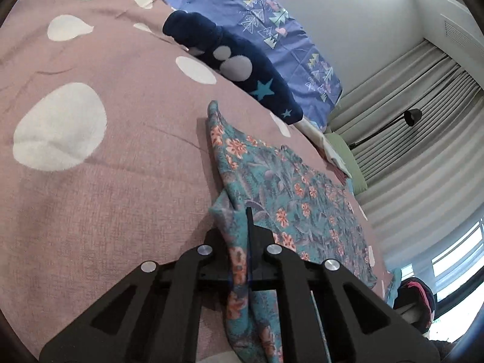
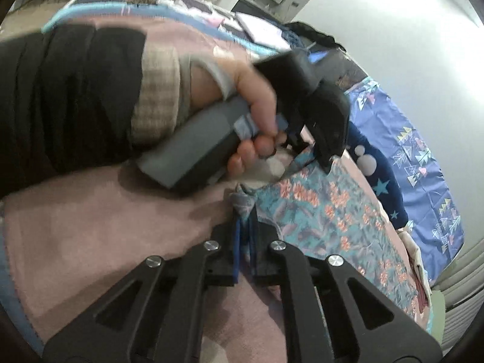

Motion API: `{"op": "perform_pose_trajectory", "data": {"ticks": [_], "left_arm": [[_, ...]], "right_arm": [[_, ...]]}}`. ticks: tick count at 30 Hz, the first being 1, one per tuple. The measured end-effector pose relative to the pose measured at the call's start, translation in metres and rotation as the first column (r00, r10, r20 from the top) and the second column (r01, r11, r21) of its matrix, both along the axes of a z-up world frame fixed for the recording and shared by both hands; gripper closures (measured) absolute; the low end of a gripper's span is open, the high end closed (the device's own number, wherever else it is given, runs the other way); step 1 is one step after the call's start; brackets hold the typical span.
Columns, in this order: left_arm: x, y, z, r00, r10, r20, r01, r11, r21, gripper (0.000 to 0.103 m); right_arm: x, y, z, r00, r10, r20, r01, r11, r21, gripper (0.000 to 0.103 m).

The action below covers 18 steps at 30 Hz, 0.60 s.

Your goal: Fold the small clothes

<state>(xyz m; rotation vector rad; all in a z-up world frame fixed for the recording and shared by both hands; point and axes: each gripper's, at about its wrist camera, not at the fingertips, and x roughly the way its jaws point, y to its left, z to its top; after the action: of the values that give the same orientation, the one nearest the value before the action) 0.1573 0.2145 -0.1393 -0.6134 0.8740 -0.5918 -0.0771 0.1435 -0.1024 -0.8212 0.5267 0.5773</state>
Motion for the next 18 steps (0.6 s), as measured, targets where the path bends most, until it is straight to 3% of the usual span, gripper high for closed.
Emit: {"op": "perform_pose_trajectory", "data": {"ticks": [3, 6, 8, 12, 14, 16, 18], "left_arm": [[0.0, 0.001, -0.001, 1.0, 0.004, -0.003, -0.004, 1.0, -0.003, 0.095], [0.002, 0.001, -0.002, 1.0, 0.002, -0.008, -0.002, 1.0, -0.007, 0.095], [0.003, -0.001, -0.001, 1.0, -0.002, -0.009, 0.002, 1.0, 0.007, 0.095], [0.008, -0.007, 0.0, 0.999, -0.027, -0.02, 0.028, 0.998, 0.049, 0.094], [0.015, -0.009, 0.001, 0.999, -0.029, -0.028, 0.031, 0.997, 0.065, 0.093], [0.024, -0.01, 0.001, 0.999, -0.034, -0.023, 0.036, 0.997, 0.07, 0.096], [0.024, -0.008, -0.001, 0.999, -0.029, -0.014, 0.03, 0.998, 0.048, 0.097]], "right_arm": [[0.0, -0.006, 0.004, 1.0, -0.003, -0.023, 0.004, 1.0, 0.027, 0.093], [-0.006, -0.016, 0.006, 1.0, -0.008, 0.015, 0.008, 1.0, 0.025, 0.059], [-0.01, -0.021, 0.007, 0.999, -0.022, 0.044, 0.021, 1.0, 0.013, 0.057], [0.012, -0.023, -0.002, 0.995, -0.096, 0.003, 0.096, 0.995, -0.01, 0.057], [0.019, -0.017, -0.003, 0.993, -0.115, -0.003, 0.115, 0.993, 0.002, 0.063], [0.026, -0.007, -0.007, 0.994, -0.111, -0.008, 0.11, 0.994, -0.009, 0.09], [0.024, -0.001, -0.009, 0.994, -0.111, 0.019, 0.112, 0.993, -0.026, 0.097]]}}
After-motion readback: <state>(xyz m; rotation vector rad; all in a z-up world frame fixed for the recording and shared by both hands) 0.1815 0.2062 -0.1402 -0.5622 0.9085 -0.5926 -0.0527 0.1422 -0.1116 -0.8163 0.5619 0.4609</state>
